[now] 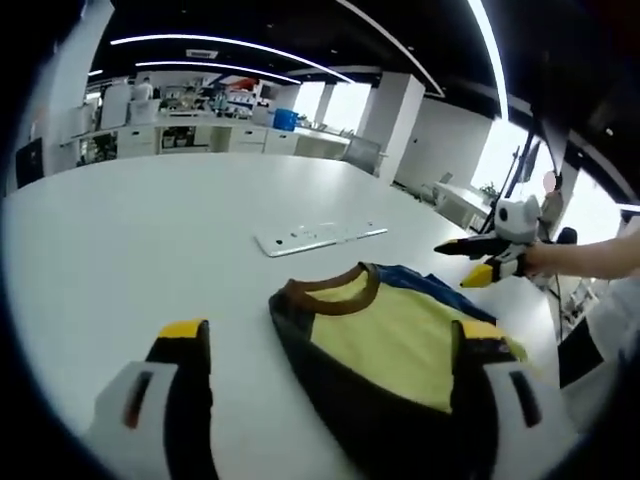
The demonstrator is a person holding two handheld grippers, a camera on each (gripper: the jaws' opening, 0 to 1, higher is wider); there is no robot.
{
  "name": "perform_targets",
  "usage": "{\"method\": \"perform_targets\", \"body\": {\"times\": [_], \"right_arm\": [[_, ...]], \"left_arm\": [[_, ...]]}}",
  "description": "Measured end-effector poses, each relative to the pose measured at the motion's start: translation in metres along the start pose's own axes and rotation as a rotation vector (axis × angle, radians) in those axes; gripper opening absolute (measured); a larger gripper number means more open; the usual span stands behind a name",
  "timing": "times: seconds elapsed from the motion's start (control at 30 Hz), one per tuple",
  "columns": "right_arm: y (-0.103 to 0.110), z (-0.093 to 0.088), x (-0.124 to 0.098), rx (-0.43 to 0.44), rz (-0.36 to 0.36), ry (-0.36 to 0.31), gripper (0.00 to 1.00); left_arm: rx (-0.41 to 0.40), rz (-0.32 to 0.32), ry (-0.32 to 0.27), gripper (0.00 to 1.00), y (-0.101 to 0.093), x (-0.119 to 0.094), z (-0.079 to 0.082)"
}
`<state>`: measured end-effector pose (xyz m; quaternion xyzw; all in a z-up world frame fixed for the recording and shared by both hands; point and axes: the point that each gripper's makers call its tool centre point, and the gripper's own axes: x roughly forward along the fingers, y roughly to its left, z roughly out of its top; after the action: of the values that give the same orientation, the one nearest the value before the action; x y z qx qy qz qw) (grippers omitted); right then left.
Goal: Fold the garment on the visible template until the final outline fits inside the template.
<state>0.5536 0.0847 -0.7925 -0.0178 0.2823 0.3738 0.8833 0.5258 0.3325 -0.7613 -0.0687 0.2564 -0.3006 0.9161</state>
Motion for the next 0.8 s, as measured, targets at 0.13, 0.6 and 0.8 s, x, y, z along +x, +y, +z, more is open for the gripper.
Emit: {"method": "perform_targets", "body": {"times": [0.13, 0.6, 0.8], "right_arm": [[0.007, -0.005, -0.015, 0.001, -0.004, -0.004, 0.85], [0.024, -0.024, -0.067, 0.014, -0.022, -0.018, 0.84], [0.033, -0.031, -0.085, 0.011, -0.024, -0.017, 0.84]], "left_arm": [[0.003, -0.005, 0.002, 0.96, -0.008, -0.015, -0.008], [0.011, -0.003, -0.029, 0.96, -0.041, -0.082, -0.026], [0.023, -0.006, -0.029, 0.95, -0.048, -0.104, -0.034]]}}
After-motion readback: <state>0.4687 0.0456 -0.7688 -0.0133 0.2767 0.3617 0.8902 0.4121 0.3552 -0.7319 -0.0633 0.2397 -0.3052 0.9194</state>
